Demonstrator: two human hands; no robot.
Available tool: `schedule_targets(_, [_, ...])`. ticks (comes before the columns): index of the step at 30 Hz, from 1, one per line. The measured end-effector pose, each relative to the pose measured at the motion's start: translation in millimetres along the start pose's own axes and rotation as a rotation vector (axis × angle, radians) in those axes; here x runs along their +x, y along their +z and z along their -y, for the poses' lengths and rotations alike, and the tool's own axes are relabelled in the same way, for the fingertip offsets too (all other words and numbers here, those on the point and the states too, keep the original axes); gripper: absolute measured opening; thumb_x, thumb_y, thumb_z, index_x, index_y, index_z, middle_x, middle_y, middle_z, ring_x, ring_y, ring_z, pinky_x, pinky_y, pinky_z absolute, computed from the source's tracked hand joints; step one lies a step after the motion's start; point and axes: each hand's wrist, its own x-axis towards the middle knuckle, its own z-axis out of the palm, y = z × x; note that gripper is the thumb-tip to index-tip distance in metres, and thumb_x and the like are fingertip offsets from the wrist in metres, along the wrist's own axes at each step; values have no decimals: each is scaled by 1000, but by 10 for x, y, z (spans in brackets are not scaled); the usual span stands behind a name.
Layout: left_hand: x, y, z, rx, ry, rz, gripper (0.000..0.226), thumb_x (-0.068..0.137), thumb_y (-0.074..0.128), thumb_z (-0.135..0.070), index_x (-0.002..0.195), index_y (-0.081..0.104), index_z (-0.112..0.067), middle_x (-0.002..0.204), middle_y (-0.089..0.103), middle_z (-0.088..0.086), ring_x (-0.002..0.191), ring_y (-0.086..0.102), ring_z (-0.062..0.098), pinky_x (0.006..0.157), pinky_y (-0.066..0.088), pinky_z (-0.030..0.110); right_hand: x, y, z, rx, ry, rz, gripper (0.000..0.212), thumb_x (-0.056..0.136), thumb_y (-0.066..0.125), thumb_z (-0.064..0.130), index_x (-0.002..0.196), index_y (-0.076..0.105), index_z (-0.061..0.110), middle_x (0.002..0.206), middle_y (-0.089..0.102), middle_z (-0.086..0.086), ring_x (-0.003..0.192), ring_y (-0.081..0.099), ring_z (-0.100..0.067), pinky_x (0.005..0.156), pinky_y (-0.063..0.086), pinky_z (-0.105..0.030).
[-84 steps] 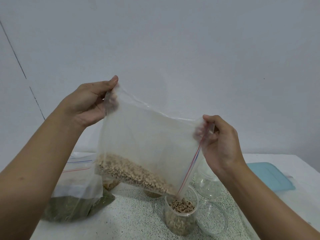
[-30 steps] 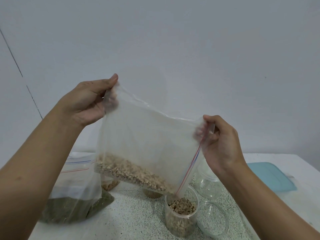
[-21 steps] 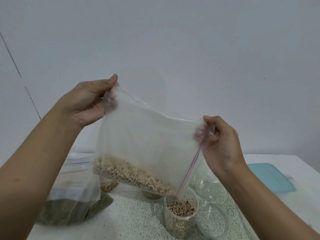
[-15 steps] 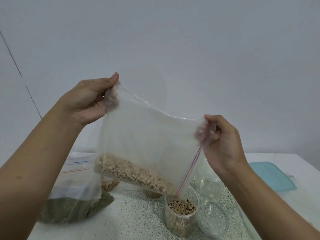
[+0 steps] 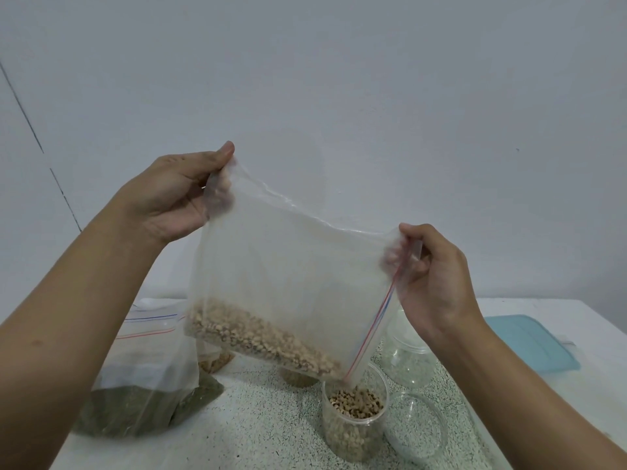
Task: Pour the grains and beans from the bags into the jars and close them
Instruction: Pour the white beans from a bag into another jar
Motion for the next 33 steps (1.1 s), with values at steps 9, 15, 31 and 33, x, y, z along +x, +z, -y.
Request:
schedule_targets(9, [9,13,-1,14,-2,8,17,62,85,-30,68,77,-16,74,61,-4,70,54,9,71,54,20,10,-11,-4,7,-1,12,27,89,60,0,64,60,11,71,44,-3,59,44,-16,56,43,-25])
schedule_targets(15, [15,17,-8,18,2,9,18,61,85,-30,68,77,-16,75,61,-4,72,55,9,72,55,21,32,-14,-8,-4,-8,13,31,89,60,0,61,58,12,70,44,-3,58,45,-17,57,43,-26])
schedule_targets(31, [57,27,16,11,13,5,14,76,79,-27,68,77,-16,75,62,-4,74,54,10,76,52,21,51,-7,-10,4,-15,16,36,90,58,-1,56,59,14,70,42,-4,57,44,-16,57,41,-26])
schedule_targets(33, [54,37,11,5,9,7,13,76,79,-26,68,77,-16,74,62,-5,72,53,9,74,52,21,52,-12,-11,3,-17,12,33,89,59,-1,59,59,13,71,42,-4,57,44,-16,56,41,-26])
